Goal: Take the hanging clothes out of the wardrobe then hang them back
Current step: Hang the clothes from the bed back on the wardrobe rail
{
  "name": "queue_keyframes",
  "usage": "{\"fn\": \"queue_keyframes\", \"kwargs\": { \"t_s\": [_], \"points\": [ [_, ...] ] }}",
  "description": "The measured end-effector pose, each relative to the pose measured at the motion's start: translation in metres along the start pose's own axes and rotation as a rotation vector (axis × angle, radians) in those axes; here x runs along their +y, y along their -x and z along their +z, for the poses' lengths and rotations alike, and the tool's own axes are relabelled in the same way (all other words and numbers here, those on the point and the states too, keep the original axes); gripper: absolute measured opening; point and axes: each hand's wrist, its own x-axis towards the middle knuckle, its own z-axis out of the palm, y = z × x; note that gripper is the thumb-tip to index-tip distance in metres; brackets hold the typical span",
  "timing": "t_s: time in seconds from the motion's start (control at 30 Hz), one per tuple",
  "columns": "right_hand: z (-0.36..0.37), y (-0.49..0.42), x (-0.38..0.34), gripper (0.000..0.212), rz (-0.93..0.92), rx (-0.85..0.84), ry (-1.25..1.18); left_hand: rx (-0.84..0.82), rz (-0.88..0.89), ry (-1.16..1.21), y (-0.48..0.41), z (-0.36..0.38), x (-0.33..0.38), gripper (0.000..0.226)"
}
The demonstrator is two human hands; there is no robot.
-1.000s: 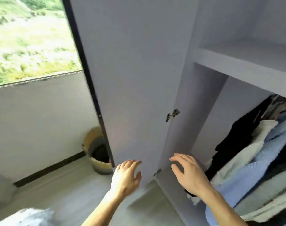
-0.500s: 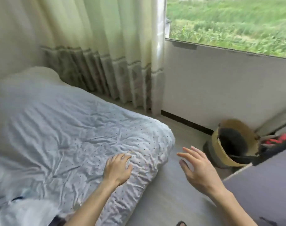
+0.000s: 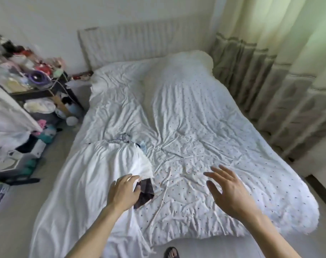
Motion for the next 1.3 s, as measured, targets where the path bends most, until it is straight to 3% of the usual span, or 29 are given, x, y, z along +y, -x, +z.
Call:
{"fn": "queue_keyframes", "kwargs": {
  "t_s": [0.23, 0.5, 0.8, 1.1, 1.3],
  "points": [
    [0.069, -0.039, -0.053, 0.040, -0.138, -0.264, -0.031, 0.029, -0.191, 0.002, 0.023, 0.001, -0.087, 0.049],
    [0.141, -0.128, -0.105, 0.044, -0.175, -0.481, 0.025, -0.064, -0.280, 0.027, -0.056, 0.010, -0.167, 0.048],
    [0.269, -0.283, -0.152, 0.054, 0.020, -0.708, 0.083, -0.251, -0.204, -0.067, -0.237, 0.016, -0.270, 0.054],
    [0.391, -0.411, -0.172, 0.070, 0.294, -0.742, -0.042, -0.303, -0.268, -0.047, -0.418, 0.048, -0.363, 0.067],
    [0.434, -0.436, -0.166, 0.049, 0.457, -0.734, -0.043, -0.379, -0.327, -0.049, -0.468, 0.069, -0.401, 0.068]
  ]
}}
